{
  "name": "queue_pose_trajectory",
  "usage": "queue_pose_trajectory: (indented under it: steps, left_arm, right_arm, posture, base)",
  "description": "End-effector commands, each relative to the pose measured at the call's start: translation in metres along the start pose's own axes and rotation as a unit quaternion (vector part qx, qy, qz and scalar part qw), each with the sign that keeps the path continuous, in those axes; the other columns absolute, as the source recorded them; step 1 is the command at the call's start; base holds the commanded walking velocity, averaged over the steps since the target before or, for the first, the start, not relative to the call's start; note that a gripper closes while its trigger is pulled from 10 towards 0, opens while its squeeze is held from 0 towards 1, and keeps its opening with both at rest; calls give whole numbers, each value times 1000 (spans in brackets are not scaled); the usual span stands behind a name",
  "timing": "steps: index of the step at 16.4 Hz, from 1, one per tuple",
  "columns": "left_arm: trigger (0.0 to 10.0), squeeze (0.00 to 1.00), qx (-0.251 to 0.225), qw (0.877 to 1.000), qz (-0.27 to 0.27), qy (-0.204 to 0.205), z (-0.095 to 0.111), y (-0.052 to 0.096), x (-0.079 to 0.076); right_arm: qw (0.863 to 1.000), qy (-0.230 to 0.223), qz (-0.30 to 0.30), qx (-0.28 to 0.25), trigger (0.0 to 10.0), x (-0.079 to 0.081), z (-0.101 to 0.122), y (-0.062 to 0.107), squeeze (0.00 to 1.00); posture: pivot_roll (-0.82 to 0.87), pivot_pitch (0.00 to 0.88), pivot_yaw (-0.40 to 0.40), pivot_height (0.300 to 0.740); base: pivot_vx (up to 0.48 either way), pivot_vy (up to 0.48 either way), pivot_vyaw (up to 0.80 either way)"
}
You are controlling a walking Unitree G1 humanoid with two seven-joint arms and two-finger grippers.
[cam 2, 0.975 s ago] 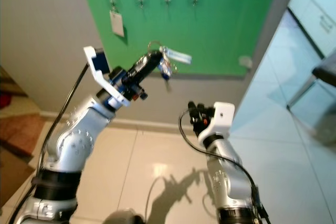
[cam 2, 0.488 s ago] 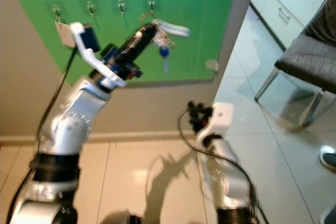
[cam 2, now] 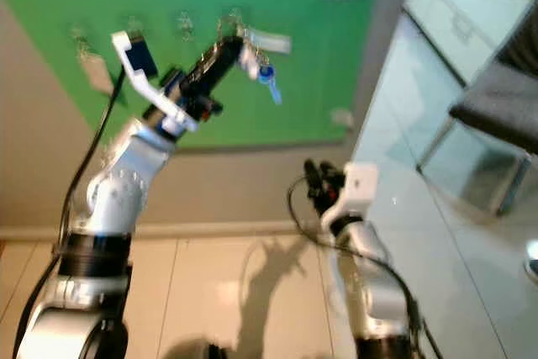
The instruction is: Hang keys on a hook
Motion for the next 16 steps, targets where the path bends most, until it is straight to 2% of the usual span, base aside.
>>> queue_pose_trajectory:
  steps: [1, 4, 12, 14, 16]
  left_arm:
    - [10000, 0, -3, 1000, 14, -5, 3, 5, 7]
    - [10000, 0, 0, 1000, 18, -4, 1, 5, 10]
    - [10000, 0, 31, 999, -2, 11, -11, -4, 14]
    - [10000, 0, 61, 998, -25, 16, -21, -5, 10]
    - [10000, 0, 149, 985, -84, 26, -44, 2, -2]
  right_arm:
    - [1000, -8, 1, 3, 10000, 5, -2, 0, 0]
    - [1000, 2, -13, 17, 10000, 2, -5, -3, 0]
    - [1000, -2, -16, 4, 10000, 3, 3, -4, 0]
    - [1000, -2, -18, 4, 10000, 2, 3, -4, 0]
    - [1000, -3, -23, 6, 10000, 2, 2, -3, 0]
  posture:
    - [-21, 78, 41, 740]
    - [-22, 78, 42, 740]
    - [-24, 83, 44, 740]
    - [-26, 91, 51, 740]
    - [-29, 99, 54, 740]
  base:
    - [319, 0, 0]
    - [317, 0, 0]
    - [315, 0, 0]
    - [300, 0, 0]
    - [0, 0, 0]
Point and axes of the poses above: a point about 5 cm out from each wrist's last joint towards the gripper, its own y axis pointing back from the gripper into the wrist, its own z axis along the axis of the wrist's last joint, x = y × z, the point moved 2 cm from there along -y, pointing out of the wrist towards the gripper, and after that the axes turned 9 degrees about y, right-handed, at the moved point
